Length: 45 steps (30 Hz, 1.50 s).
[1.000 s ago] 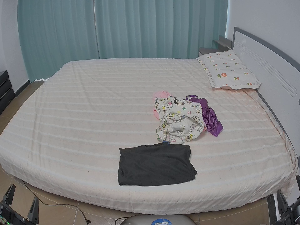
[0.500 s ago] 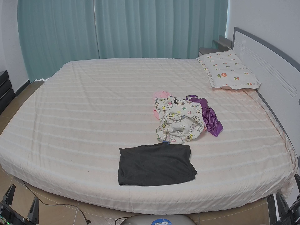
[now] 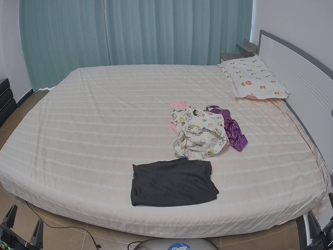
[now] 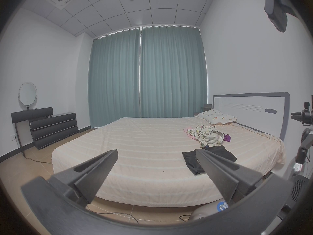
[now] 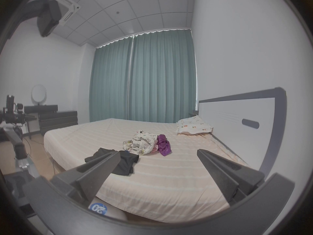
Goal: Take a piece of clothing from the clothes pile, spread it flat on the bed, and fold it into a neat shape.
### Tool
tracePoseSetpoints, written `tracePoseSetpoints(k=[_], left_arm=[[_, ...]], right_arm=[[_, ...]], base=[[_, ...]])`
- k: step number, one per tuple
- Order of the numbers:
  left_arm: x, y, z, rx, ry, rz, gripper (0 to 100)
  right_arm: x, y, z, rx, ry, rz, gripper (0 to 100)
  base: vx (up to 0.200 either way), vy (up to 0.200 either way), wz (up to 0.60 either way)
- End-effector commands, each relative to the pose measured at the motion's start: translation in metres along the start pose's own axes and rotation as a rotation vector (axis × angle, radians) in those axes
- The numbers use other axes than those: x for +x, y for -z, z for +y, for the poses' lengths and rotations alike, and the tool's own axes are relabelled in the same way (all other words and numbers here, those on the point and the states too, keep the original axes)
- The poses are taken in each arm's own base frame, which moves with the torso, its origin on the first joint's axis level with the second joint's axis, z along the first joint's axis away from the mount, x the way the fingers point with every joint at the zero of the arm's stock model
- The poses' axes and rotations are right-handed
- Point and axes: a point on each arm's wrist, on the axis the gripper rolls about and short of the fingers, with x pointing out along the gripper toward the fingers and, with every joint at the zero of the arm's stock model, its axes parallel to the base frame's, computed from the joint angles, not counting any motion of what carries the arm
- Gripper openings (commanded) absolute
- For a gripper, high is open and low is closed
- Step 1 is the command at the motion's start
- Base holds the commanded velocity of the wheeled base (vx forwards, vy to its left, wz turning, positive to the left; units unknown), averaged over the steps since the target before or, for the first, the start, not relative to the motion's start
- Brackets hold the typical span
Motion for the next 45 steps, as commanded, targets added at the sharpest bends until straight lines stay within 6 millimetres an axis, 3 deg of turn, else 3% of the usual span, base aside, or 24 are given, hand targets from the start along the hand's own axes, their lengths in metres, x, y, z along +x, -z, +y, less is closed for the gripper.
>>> tracePoseSetpoints(k=[1, 5, 45], left_arm=[[0.0006, 0.0047, -0.0001, 0.0, 0.0, 0.009, 100], [0.0006, 0.0047, -0.0001, 0.0, 0.0, 0.009, 100], [0.0006, 0.0047, 0.0, -0.001, 0.001, 0.009, 100]], right_arm=[[0.0, 0.0058, -0.0005, -0.002, 0.039, 0.012, 100], [-0.0006, 0.011, -0.001, 0.03, 0.074, 0.077, 100], [-0.0002, 0.0101, -0.0014, 0.063, 0.086, 0.054, 100]], base=[[0.0, 0.0, 0.0], [0.0, 0.0, 0.0], [0.0, 0.0, 0.0]])
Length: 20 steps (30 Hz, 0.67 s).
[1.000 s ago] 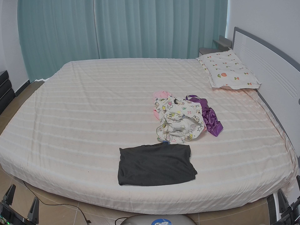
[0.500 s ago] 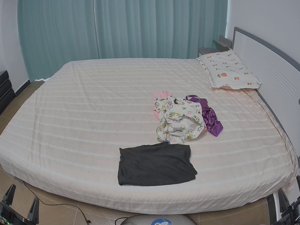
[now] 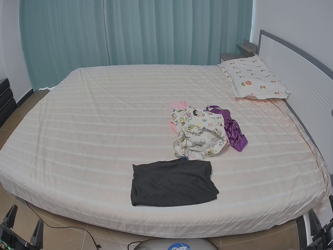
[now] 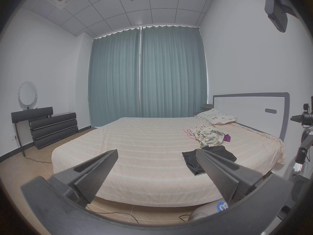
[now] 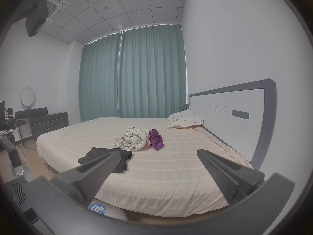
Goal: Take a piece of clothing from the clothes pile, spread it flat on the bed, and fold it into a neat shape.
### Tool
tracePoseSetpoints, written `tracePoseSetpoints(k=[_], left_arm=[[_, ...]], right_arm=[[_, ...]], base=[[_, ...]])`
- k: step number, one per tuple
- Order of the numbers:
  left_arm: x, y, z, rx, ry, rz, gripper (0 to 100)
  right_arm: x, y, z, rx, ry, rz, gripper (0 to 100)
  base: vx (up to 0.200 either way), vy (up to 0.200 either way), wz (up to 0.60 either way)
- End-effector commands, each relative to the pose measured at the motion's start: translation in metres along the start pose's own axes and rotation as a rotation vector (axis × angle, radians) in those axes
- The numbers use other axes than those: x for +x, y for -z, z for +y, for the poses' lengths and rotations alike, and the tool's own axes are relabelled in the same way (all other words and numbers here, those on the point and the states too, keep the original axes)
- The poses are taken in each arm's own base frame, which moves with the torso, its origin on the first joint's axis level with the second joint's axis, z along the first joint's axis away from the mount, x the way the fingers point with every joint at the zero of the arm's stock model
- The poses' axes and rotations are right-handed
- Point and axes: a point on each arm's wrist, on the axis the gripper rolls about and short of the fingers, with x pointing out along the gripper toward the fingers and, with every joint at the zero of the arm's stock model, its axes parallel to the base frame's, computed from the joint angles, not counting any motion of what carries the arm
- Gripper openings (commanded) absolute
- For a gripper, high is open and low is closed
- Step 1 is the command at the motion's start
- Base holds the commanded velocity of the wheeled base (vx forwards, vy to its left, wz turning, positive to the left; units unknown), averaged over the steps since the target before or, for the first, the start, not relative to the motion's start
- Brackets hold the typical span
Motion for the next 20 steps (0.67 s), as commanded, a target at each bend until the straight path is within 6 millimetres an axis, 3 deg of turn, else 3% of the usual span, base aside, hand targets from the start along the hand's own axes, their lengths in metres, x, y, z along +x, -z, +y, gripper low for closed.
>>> tracePoseSetpoints(k=[1, 20], left_arm=[[0.0005, 0.0047, 0.0, 0.0, -0.001, 0.006, 100], [0.0005, 0.0047, 0.0, 0.0, 0.001, 0.006, 100]], right_arm=[[0.0002, 0.0051, 0.0, 0.0, 0.0, 0.002, 100], [0.0001, 0.0051, 0.0, 0.004, -0.002, 0.001, 100]], base=[[0.0, 0.0, 0.0], [0.0, 0.0, 0.0]])
